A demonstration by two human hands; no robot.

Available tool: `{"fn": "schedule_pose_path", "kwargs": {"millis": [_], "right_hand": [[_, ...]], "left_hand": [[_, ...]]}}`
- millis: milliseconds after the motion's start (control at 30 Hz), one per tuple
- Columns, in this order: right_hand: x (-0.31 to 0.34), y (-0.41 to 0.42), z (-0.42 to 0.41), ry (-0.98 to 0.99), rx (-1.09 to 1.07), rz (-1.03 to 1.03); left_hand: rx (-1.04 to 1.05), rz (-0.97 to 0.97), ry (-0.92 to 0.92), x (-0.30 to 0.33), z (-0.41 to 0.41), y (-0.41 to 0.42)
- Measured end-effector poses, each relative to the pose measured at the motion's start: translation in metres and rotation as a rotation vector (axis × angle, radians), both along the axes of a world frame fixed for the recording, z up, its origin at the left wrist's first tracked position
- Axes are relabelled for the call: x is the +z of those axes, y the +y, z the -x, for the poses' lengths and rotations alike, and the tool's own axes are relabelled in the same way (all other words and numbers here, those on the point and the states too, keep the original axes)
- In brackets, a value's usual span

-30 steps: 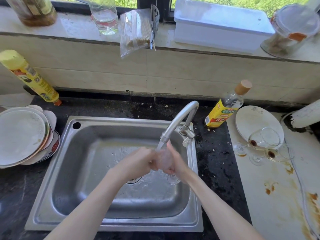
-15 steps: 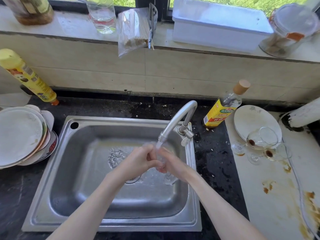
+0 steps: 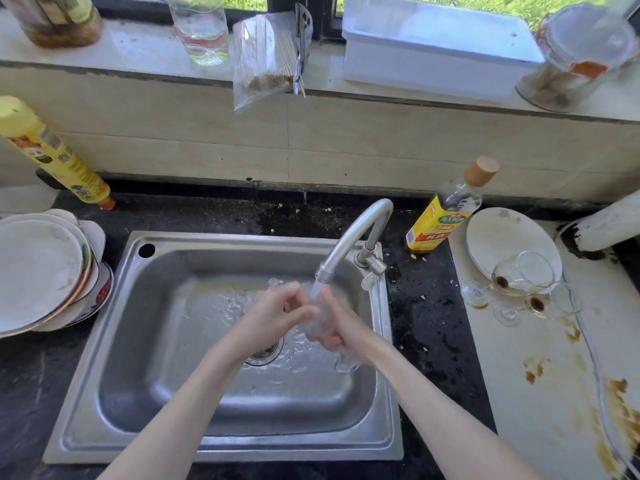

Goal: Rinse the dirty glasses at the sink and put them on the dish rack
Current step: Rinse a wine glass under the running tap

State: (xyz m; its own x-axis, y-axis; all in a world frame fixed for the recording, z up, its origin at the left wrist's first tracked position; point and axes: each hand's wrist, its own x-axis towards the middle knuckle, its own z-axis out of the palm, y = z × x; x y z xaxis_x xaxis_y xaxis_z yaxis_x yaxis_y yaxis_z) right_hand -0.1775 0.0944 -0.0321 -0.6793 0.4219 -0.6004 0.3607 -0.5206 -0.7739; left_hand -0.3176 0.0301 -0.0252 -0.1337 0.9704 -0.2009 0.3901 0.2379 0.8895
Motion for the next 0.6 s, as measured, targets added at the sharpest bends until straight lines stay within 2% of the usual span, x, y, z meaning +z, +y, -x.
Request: {"fn": "schedule_pose_path", "kwargs": {"millis": [67,167,400,500,600], "right_hand": [[-0.002,-0.001,0.005,-0.034,-0.049,0.156],[-0.006,0.001,0.011,0.077,0.014,0.278],[0.006,0.004,0.005,0.086,0.229,-0.051],[0.007,-0.002,0.002,-0.122,0.251,-0.31],[0.011,-0.007,0.004,-0.33,0.286,-0.486]], "left_hand": [[-0.011,-0.038,0.008,0.003,-0.002,0.002],[0.09,-0.089,-0.014,0.009,0.001,0.009],[0.221,0.049,-0.012,0.01,0.009,0.02],[0.255,0.109,-0.033,0.007,0.004,0.023],[0.321,0.18,-0.153,0.0,0.005,0.023]]}}
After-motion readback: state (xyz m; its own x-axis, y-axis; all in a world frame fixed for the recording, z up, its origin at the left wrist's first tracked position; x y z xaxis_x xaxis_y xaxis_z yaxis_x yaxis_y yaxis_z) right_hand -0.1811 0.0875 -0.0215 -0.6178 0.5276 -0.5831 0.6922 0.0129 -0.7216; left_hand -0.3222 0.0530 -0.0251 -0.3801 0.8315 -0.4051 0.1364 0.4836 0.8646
